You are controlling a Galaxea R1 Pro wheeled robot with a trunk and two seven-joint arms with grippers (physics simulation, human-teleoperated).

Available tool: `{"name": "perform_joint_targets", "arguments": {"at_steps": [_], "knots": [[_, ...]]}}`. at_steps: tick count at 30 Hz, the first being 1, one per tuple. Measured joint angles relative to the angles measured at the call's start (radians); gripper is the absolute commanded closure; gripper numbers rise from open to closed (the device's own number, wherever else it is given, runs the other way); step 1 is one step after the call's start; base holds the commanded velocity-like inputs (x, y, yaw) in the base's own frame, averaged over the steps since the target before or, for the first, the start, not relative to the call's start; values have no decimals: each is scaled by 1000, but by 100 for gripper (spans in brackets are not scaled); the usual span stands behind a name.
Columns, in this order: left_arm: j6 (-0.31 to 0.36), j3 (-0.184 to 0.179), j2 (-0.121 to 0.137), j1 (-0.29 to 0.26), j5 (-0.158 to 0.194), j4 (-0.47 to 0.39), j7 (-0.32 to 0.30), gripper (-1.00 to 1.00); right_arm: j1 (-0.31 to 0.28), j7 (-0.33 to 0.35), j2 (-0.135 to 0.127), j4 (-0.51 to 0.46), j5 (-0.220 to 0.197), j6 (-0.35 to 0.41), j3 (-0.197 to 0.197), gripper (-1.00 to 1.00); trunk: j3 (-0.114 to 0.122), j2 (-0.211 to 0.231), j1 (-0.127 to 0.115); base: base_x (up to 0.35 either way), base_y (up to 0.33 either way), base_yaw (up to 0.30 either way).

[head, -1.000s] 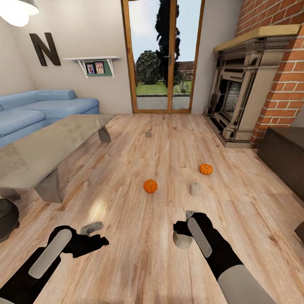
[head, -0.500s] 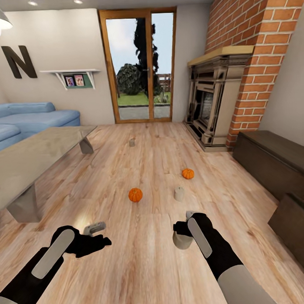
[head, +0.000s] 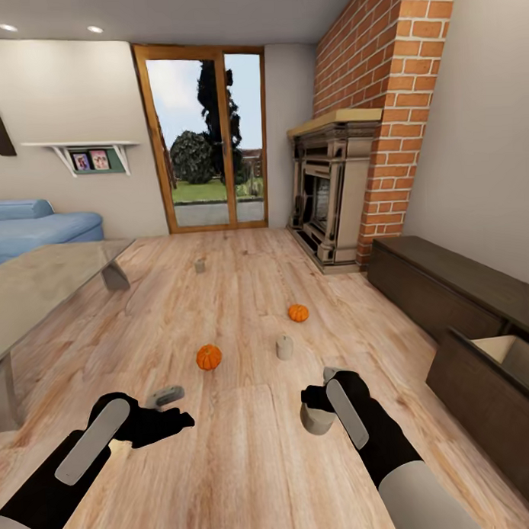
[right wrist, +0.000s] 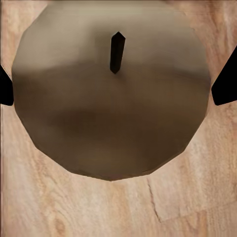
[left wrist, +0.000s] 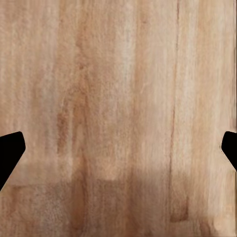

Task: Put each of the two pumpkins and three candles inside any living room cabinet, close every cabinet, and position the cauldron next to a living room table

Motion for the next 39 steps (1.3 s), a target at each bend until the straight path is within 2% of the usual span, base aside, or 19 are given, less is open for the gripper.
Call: {"name": "perform_joint_targets", "arguments": {"at_steps": [14,21,28,37,39], "knots": [[-1,-2,-4,0,0,1,3,-100,0,3,0,6,-1,-3,-1,100,44,98,-54,0,0,-279],[0,-1,-7,0,0,0,2,-100,0,4,1,8,-2,-5,-2,100,44,98,-54,0,0,-280],[0,1,-6,0,-1,1,0,-100,0,4,1,8,-3,-7,-1,100,66,147,-80,0,0,-280],[0,7,-6,0,-1,1,0,-100,0,6,1,8,-2,-9,0,100,66,147,-80,0,0,-196],[0,8,-6,0,-1,1,0,-100,0,6,1,8,-2,-9,0,100,72,161,-88,0,0,-25]]}}
